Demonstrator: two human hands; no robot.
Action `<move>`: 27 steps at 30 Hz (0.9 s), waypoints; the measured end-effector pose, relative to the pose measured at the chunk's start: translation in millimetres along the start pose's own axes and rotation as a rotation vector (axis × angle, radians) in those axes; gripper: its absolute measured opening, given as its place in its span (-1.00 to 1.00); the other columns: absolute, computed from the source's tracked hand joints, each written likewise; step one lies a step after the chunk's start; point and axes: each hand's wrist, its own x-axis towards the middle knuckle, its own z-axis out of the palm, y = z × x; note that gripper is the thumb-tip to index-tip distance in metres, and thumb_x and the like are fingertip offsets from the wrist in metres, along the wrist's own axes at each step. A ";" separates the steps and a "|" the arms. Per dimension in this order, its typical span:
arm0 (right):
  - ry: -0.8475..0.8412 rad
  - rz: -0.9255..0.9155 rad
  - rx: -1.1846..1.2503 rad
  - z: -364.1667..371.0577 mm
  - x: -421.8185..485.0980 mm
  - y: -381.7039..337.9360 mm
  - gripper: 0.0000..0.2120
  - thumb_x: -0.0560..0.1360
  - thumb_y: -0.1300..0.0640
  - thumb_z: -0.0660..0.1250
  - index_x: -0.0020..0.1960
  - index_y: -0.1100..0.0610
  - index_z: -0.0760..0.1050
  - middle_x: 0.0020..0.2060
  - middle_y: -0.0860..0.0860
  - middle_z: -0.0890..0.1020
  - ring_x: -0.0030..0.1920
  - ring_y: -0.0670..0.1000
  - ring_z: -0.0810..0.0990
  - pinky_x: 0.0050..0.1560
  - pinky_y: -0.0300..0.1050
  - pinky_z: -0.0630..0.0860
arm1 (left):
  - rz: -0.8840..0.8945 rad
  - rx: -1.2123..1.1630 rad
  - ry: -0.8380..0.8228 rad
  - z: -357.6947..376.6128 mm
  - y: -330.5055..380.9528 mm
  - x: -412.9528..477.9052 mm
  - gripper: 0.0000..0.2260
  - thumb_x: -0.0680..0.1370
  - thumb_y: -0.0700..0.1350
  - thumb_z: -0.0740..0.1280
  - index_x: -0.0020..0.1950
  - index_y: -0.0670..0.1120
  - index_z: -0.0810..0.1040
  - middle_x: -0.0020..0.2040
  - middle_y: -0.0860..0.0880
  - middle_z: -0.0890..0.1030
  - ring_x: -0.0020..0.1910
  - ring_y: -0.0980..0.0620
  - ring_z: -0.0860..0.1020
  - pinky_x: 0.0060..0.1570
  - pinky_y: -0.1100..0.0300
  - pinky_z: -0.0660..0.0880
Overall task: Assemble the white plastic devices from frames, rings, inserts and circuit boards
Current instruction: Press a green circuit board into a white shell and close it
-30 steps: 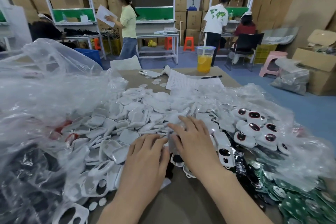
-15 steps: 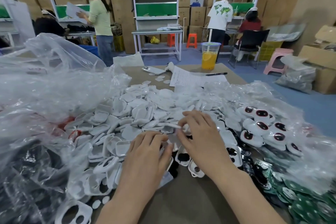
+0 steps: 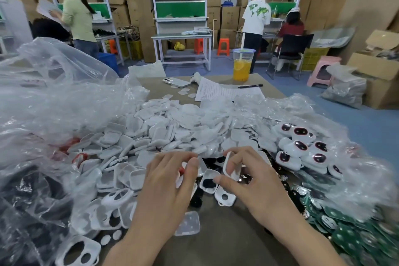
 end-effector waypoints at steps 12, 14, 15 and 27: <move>-0.088 0.019 0.071 5.3 -2.5 -4.7 -0.57 0.21 -0.16 0.52 0.02 -0.33 0.44 0.05 -0.41 0.59 -0.03 -0.25 0.59 -0.14 -0.52 0.42 | -0.113 -0.318 -0.196 2.0 24.8 -3.2 -0.67 0.59 -0.03 0.36 0.14 0.46 0.52 -0.07 0.35 0.67 0.02 0.38 0.59 -0.04 0.55 0.40; -0.097 0.032 0.052 3.9 -3.2 -2.8 -0.51 0.23 -0.19 0.55 0.09 -0.40 0.45 -0.02 -0.40 0.59 -0.01 -0.28 0.57 -0.12 -0.53 0.40 | -0.151 -0.318 -0.185 2.8 21.8 -2.2 -0.63 0.60 -0.12 0.37 0.09 0.44 0.56 -0.11 0.32 0.68 0.02 0.37 0.60 -0.07 0.49 0.44; -0.109 0.035 0.038 3.9 -3.6 -1.7 -0.50 0.27 -0.18 0.57 0.12 -0.40 0.45 -0.02 -0.39 0.58 0.01 -0.28 0.56 -0.10 -0.53 0.40 | -0.176 -0.326 -0.181 3.1 20.2 -1.8 -0.65 0.61 -0.11 0.37 0.07 0.43 0.57 -0.11 0.30 0.68 0.02 0.35 0.61 -0.06 0.43 0.46; 0.013 -0.004 -0.290 -6.0 -1.4 15.5 -0.74 0.62 -0.13 0.18 0.27 -0.20 0.50 0.04 -0.46 0.48 0.20 -0.39 0.36 0.15 -0.58 0.21 | -0.237 0.014 -0.042 -2.0 2.5 -0.4 -0.65 0.66 0.08 0.19 0.45 0.27 0.38 0.07 0.40 0.47 0.17 0.35 0.46 0.06 0.41 0.35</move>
